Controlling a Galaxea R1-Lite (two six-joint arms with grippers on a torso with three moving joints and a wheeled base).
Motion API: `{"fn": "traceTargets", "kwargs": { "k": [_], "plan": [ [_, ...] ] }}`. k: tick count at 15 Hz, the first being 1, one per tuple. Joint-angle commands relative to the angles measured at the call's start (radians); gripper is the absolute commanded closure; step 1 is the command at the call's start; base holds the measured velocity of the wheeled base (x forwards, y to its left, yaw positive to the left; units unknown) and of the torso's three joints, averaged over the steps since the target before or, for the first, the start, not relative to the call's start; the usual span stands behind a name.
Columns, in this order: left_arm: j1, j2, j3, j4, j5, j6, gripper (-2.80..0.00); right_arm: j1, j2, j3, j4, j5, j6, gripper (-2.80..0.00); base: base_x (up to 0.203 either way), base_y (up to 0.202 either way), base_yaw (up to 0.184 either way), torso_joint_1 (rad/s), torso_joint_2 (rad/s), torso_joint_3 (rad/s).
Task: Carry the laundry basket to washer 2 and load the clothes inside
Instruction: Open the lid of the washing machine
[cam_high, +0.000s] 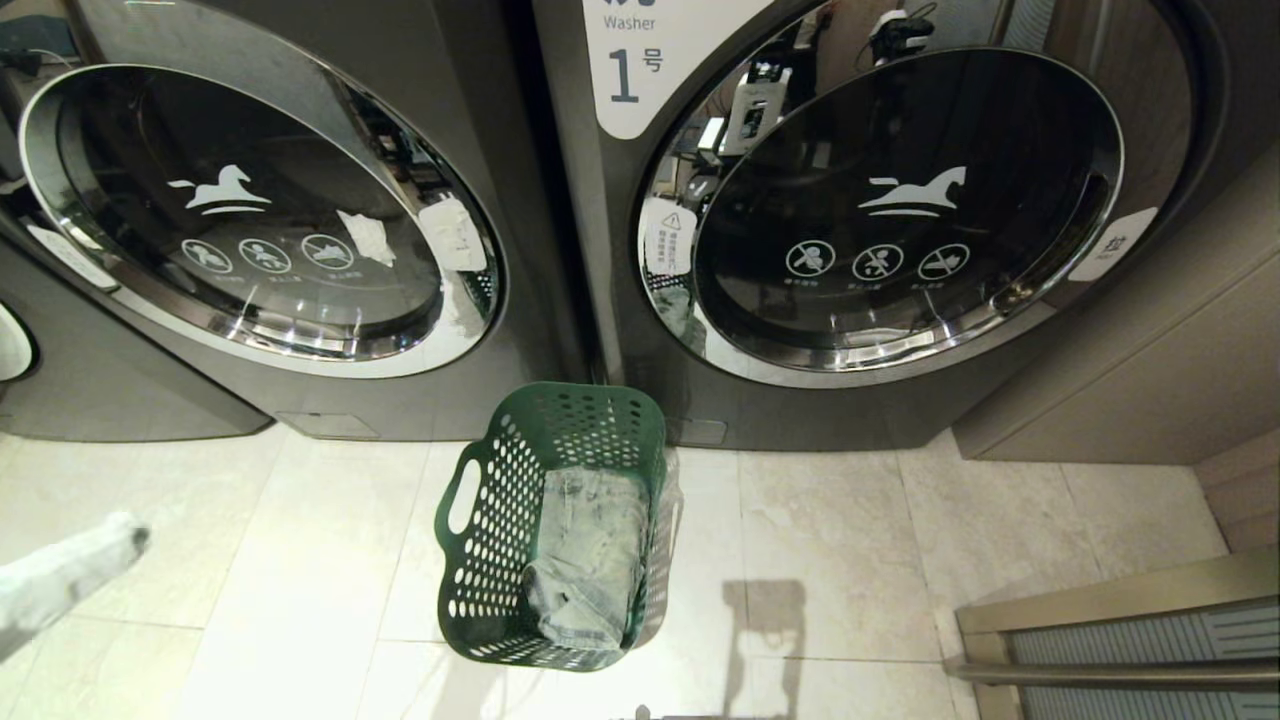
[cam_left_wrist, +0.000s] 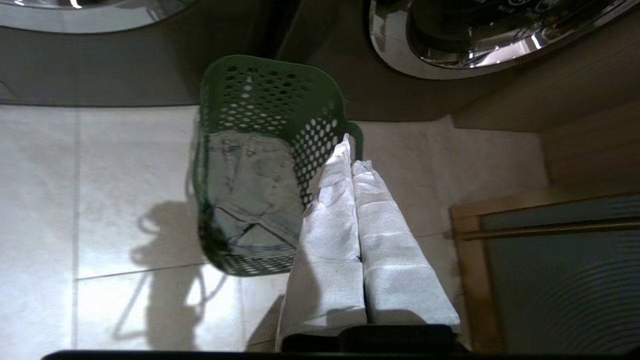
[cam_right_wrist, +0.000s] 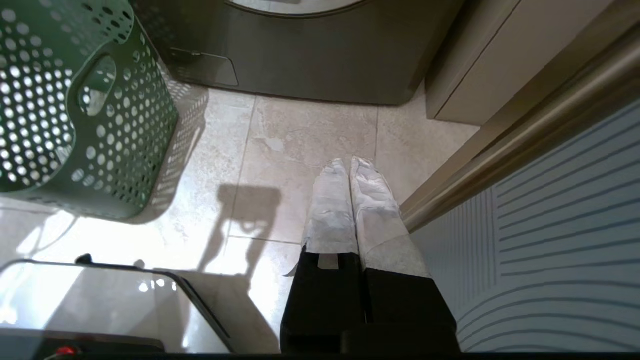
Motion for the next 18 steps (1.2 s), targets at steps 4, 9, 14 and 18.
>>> {"fn": "traceTargets", "kwargs": {
  "k": [4, 9, 14, 18],
  "plan": [
    [0.023, 0.638, -0.074, -0.447, -0.079, -0.091, 0.00, 0.000, 0.001, 0.000, -0.002, -0.001, 0.024, 0.00, 0.000, 0.000, 0.000, 0.000, 0.00, 0.000],
    [0.039, 1.055, -0.205, -0.974, -0.109, -0.067, 0.00, 0.000, 0.001, 0.000, -0.002, -0.001, 0.024, 0.00, 0.000, 0.000, 0.000, 0.000, 0.00, 0.000],
    [0.072, 1.146, -0.321, -1.072, -0.236, 0.045, -2.80, 0.000, 0.001, 0.000, -0.002, -0.001, 0.024, 0.00, 0.000, 0.000, 0.000, 0.000, 0.00, 0.000],
    [0.119, 1.179, -0.388, -1.077, -0.417, 0.125, -2.80, 0.000, 0.001, 0.000, -0.002, -0.001, 0.024, 0.00, 0.000, 0.000, 0.000, 0.000, 0.00, 0.000]
  ]
}}
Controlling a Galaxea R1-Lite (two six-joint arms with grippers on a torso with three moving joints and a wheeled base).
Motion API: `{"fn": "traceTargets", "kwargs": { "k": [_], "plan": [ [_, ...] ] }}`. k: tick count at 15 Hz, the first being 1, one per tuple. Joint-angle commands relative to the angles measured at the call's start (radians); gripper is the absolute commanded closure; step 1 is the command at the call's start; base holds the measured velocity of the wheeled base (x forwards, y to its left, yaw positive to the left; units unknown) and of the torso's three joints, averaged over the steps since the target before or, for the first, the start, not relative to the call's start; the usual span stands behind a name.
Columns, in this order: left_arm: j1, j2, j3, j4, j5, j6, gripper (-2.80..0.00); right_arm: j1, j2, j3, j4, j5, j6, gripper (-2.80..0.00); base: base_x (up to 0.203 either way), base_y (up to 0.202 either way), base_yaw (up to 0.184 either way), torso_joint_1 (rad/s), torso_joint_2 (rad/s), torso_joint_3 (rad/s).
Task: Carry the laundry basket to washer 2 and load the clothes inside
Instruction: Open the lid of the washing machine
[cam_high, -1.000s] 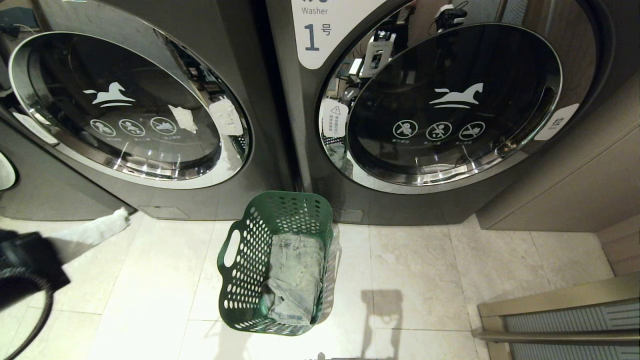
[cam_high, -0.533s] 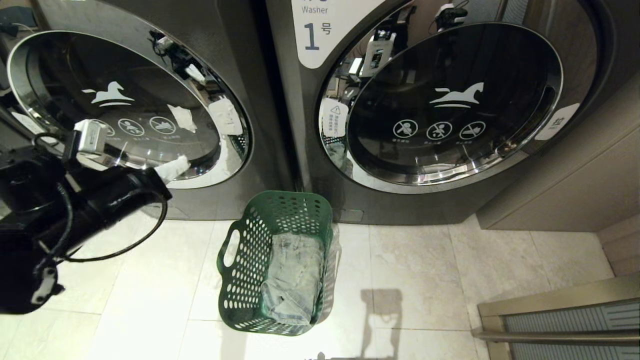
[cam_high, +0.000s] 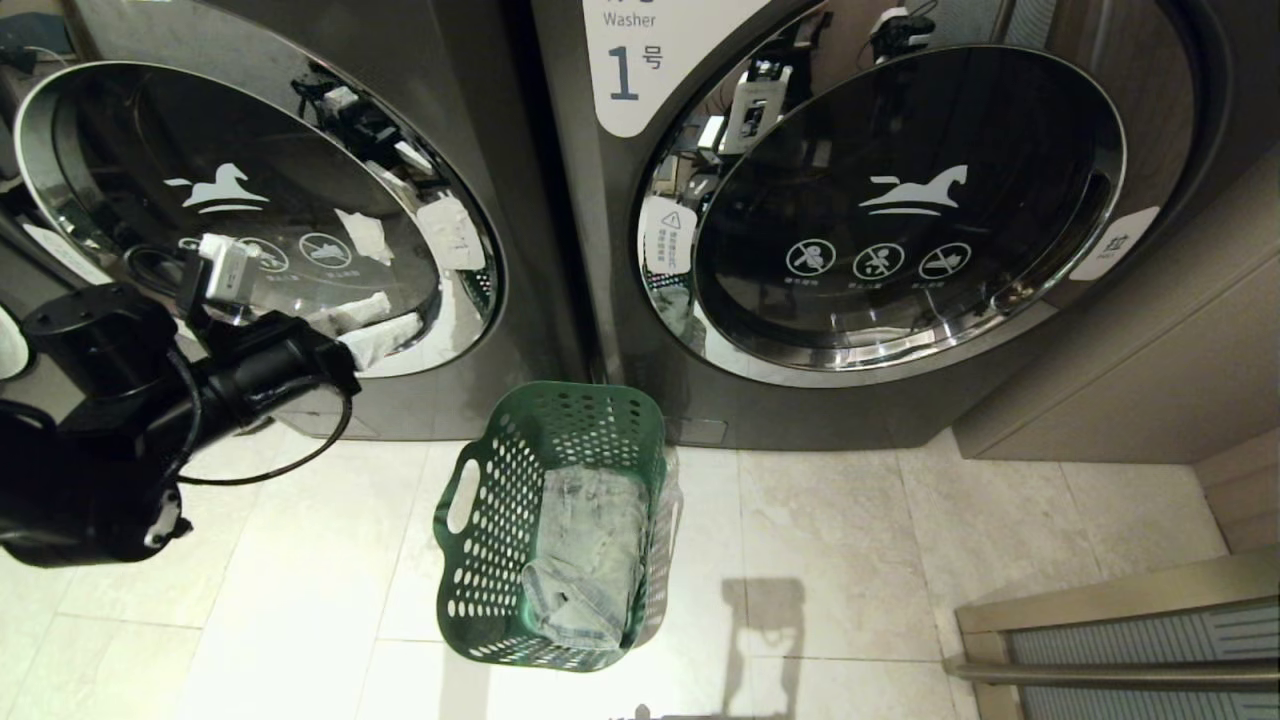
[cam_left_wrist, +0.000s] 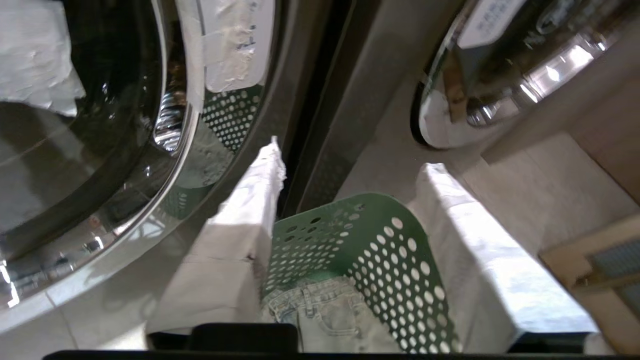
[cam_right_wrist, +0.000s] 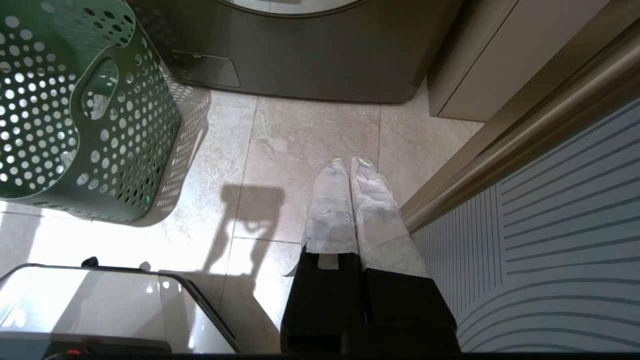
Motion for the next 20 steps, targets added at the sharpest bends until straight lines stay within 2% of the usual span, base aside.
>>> {"fn": "traceTargets", "kwargs": {
  "k": [1, 2, 5, 7, 12, 18, 20],
  "plan": [
    [0.033, 0.030, -0.023, -0.009, -0.078, 0.021, -2.80, 0.000, 0.001, 0.000, 0.000, 0.001, -0.001, 0.00, 0.000, 0.000, 0.000, 0.000, 0.00, 0.000],
    [0.051, 0.052, -0.056, -0.010, -0.106, 0.040, -2.80, 0.000, 0.001, 0.000, 0.000, 0.001, -0.001, 0.00, 0.000, 0.000, 0.000, 0.000, 0.00, 0.000],
    [0.070, 0.120, -0.178, -0.011, -0.117, 0.082, -2.80, 0.000, 0.001, 0.000, 0.000, 0.001, -0.001, 0.00, 0.000, 0.000, 0.000, 0.000, 0.00, 0.000],
    [0.067, 0.136, -0.190, -0.015, -0.117, 0.138, -2.80, 0.000, 0.001, 0.000, 0.000, 0.001, -0.001, 0.00, 0.000, 0.000, 0.000, 0.000, 0.00, 0.000],
    [0.056, 0.151, -0.203, -0.022, -0.131, 0.129, -2.80, 0.000, 0.001, 0.000, 0.000, 0.001, -0.001, 0.00, 0.000, 0.000, 0.000, 0.000, 0.00, 0.000],
    [0.042, 0.218, -0.297, -0.019, -0.125, 0.102, -2.80, 0.000, 0.001, 0.000, 0.000, 0.001, -0.001, 0.00, 0.000, 0.000, 0.000, 0.000, 0.00, 0.000],
    [0.042, 0.251, -0.366, -0.018, -0.123, 0.103, -2.80, 0.000, 0.001, 0.000, 0.000, 0.001, -0.001, 0.00, 0.000, 0.000, 0.000, 0.000, 0.00, 0.000]
  ]
}}
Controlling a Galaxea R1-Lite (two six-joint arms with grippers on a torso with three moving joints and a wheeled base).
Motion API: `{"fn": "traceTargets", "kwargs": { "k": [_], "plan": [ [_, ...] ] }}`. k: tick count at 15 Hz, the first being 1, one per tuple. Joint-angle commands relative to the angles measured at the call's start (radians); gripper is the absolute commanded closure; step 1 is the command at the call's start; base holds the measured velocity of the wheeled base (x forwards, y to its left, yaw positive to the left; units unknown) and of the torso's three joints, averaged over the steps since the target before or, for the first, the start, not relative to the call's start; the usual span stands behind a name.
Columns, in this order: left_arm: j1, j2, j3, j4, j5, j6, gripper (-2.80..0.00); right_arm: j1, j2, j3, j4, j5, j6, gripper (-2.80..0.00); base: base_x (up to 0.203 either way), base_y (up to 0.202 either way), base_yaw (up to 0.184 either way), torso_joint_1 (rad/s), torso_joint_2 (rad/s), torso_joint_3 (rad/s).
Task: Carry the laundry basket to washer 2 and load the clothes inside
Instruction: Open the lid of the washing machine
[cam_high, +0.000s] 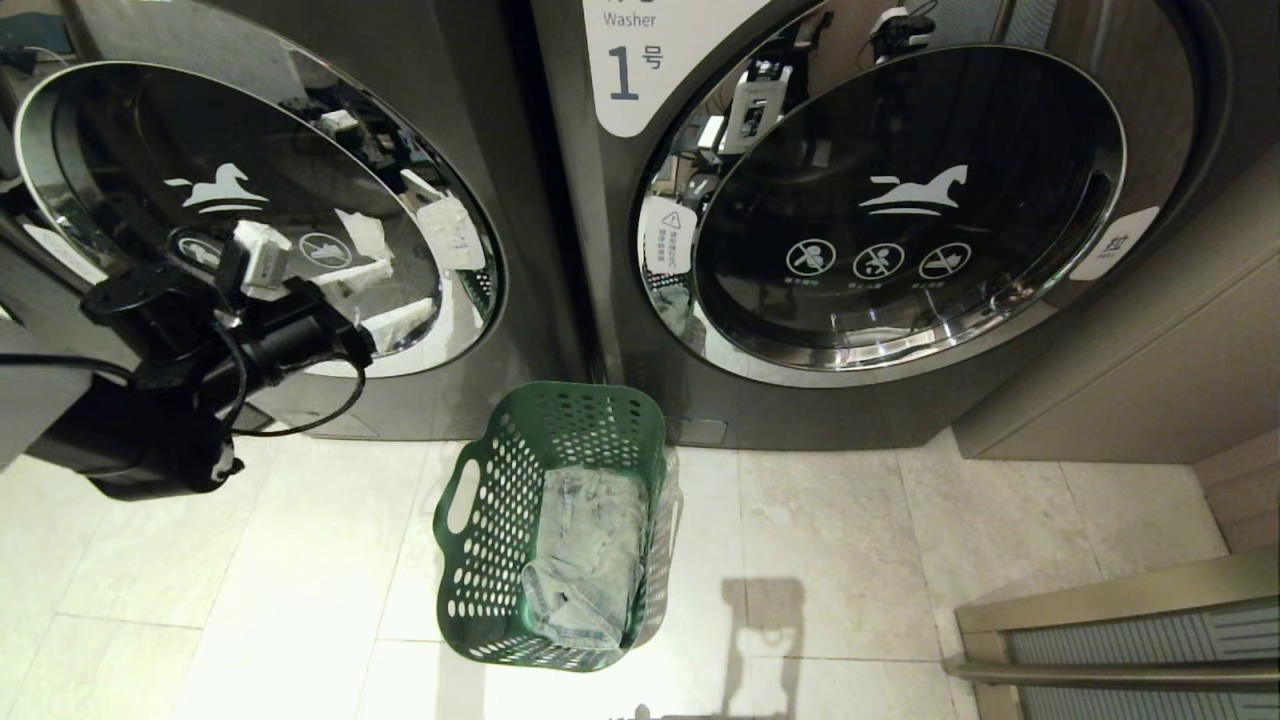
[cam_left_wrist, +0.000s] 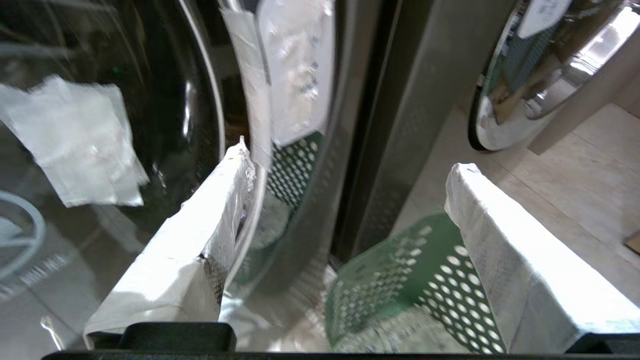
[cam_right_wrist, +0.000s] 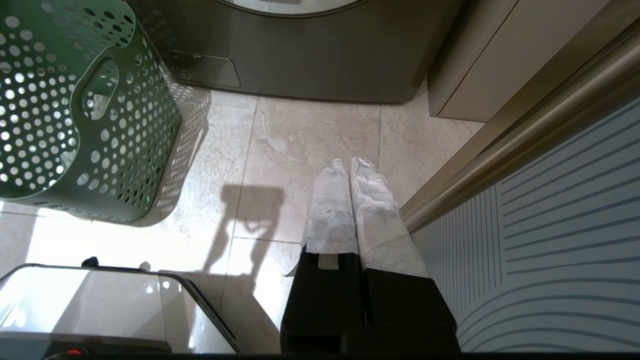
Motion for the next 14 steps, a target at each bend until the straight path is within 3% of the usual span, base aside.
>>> {"fn": "traceTargets", "kwargs": {
  "k": [1, 14],
  "plan": [
    [0.000, 0.038, -0.050, -0.005, 0.000, -0.004, -2.80, 0.000, 0.001, 0.000, 0.000, 0.000, -0.001, 0.00, 0.000, 0.000, 0.000, 0.000, 0.00, 0.000],
    [-0.039, 0.078, -0.173, 0.045, 0.033, -0.017, -2.80, 0.000, 0.001, 0.000, 0.000, 0.000, -0.001, 0.00, 0.000, 0.000, 0.000, 0.000, 0.00, 0.000]
  ]
}}
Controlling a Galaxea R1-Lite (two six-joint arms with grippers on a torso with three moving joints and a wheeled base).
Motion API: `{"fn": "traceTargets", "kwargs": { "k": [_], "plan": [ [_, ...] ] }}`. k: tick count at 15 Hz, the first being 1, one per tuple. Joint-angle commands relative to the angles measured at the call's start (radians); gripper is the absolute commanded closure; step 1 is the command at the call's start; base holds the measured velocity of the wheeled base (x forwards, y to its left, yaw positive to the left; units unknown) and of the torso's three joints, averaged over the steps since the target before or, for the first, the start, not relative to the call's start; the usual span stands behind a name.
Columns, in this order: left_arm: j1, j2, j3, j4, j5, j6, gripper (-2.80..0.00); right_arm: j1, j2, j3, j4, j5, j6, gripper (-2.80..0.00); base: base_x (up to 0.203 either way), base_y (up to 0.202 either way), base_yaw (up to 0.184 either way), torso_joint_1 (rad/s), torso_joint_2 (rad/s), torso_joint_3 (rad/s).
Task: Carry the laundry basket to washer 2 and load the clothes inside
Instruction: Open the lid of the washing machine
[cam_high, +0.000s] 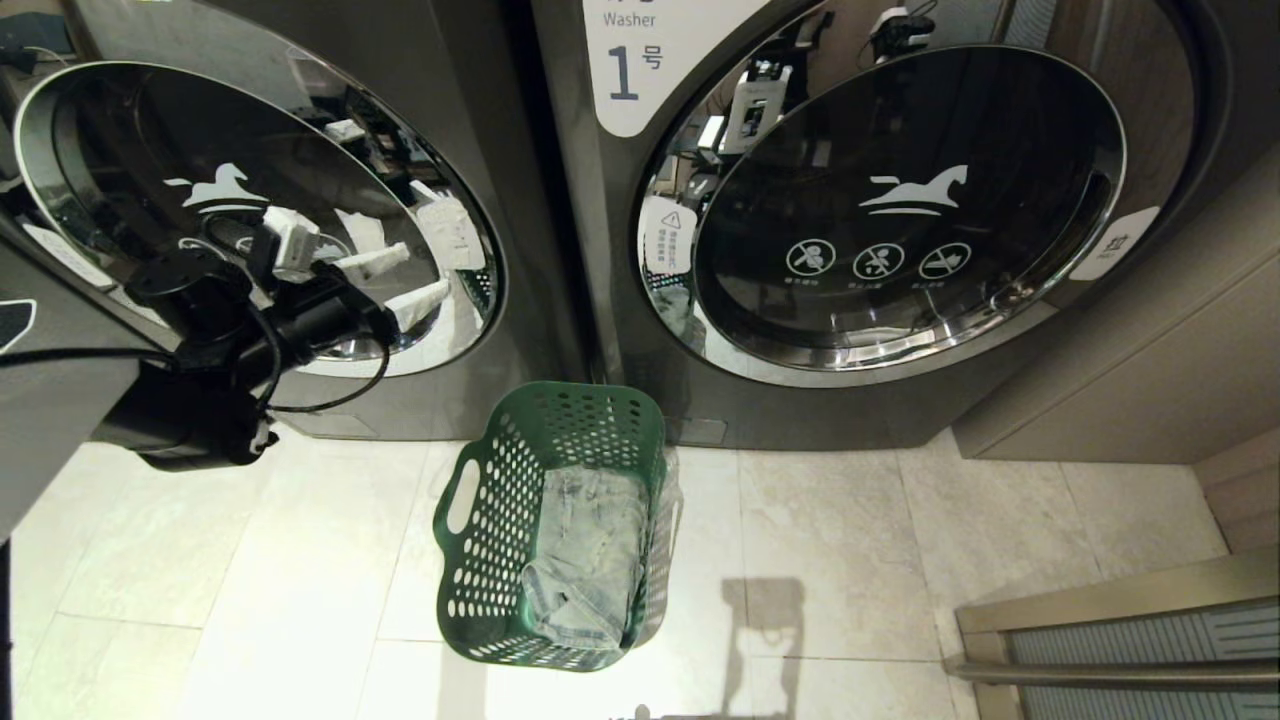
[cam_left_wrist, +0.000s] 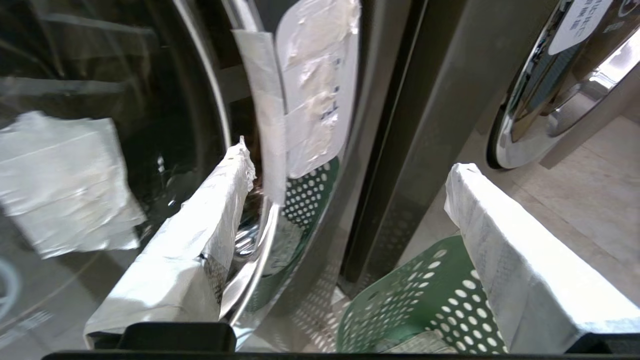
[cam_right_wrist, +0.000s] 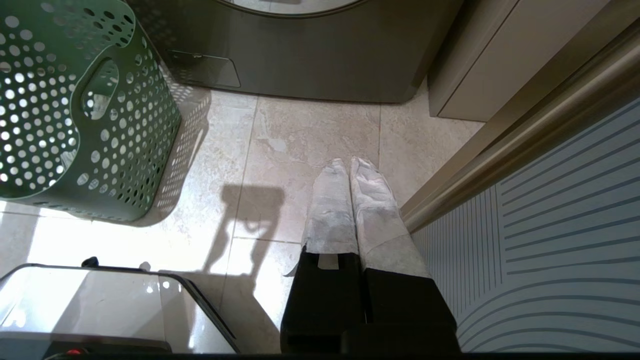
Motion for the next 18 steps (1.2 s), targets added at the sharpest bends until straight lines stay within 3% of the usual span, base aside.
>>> {"fn": "traceTargets", "kwargs": {
  "k": [1, 10, 14, 18],
  "plan": [
    [-0.012, 0.001, -0.004, -0.006, -0.006, -0.002, -2.80, 0.000, 0.001, 0.000, 0.000, 0.001, -0.001, 0.00, 0.000, 0.000, 0.000, 0.000, 0.00, 0.000],
    [-0.033, 0.075, -0.087, -0.003, -0.003, 0.002, -2.80, 0.000, 0.001, 0.000, 0.000, 0.001, -0.001, 0.00, 0.000, 0.000, 0.000, 0.000, 0.00, 0.000],
    [-0.033, 0.077, -0.087, -0.003, 0.064, 0.001, -2.80, 0.000, 0.001, 0.000, 0.000, 0.001, -0.001, 0.00, 0.000, 0.000, 0.000, 0.000, 0.00, 0.000],
    [-0.033, 0.096, -0.166, 0.031, 0.071, 0.002, -2.80, 0.000, 0.001, 0.000, 0.000, 0.001, -0.001, 0.00, 0.000, 0.000, 0.000, 0.000, 0.00, 0.000]
  ]
}}
